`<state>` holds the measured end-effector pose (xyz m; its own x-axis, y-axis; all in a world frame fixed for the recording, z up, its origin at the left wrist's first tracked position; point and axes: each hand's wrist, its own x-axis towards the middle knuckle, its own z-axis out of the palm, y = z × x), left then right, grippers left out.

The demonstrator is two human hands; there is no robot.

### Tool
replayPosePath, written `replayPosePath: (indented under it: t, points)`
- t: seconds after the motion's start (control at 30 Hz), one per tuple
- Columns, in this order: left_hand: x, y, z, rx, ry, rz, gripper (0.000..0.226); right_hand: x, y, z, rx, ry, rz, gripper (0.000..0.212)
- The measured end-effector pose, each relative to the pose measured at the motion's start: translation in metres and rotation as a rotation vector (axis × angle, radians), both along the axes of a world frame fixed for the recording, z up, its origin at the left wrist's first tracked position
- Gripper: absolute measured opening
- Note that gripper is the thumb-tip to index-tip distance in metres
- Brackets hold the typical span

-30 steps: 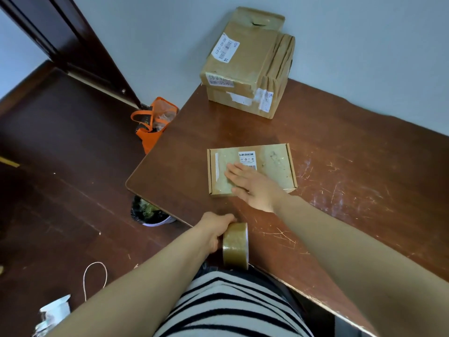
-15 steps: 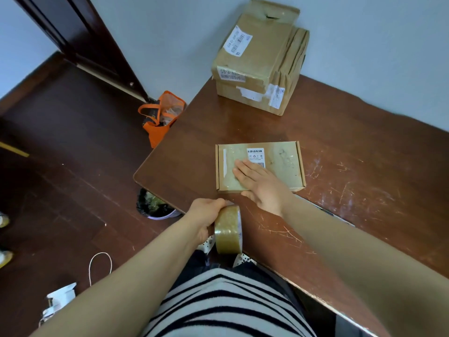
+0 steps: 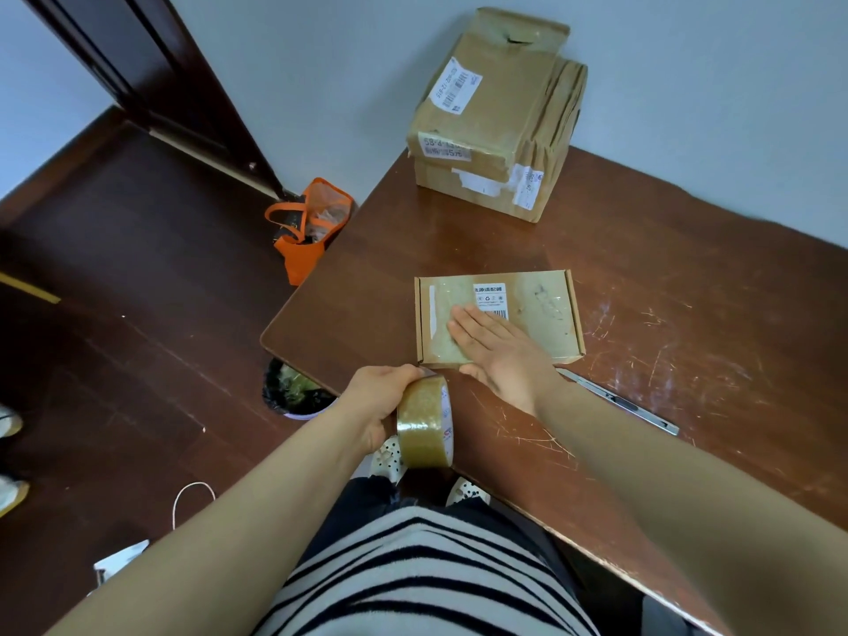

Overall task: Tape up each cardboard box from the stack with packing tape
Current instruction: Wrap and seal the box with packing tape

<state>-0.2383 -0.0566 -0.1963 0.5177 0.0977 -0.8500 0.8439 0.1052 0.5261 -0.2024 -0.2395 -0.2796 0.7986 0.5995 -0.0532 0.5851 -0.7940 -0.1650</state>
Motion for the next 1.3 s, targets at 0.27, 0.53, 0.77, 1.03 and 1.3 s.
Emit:
replayPosePath:
  t: [0.27, 0.53, 0.77, 1.03, 1.3]
  points:
    - [0.007, 0.011, 0.006, -0.001, -0.009, 0.009, 0.009, -0.004, 0.036, 0.014, 0.005, 0.06, -0.147, 0.071]
    - [0.02, 0.029, 0.011, 0.036, -0.05, 0.056, 0.015, 0.01, 0.045, 0.023, -0.118, 0.104, -0.137, 0.086]
    - [0.028, 0.04, 0.008, 0.021, -0.032, 0.094, 0.014, 0.04, 0.043, 0.008, -0.125, 0.126, -0.277, 0.068]
    - [0.038, 0.05, 0.006, -0.011, -0.016, 0.102, 0.018, 0.006, 0.05, 0.003, -0.065, 0.095, -0.296, 0.065]
    - [0.05, 0.053, 0.004, -0.044, -0.036, 0.106, 0.024, 0.0, 0.042, 0.01, -0.113, 0.174, -0.129, 0.089]
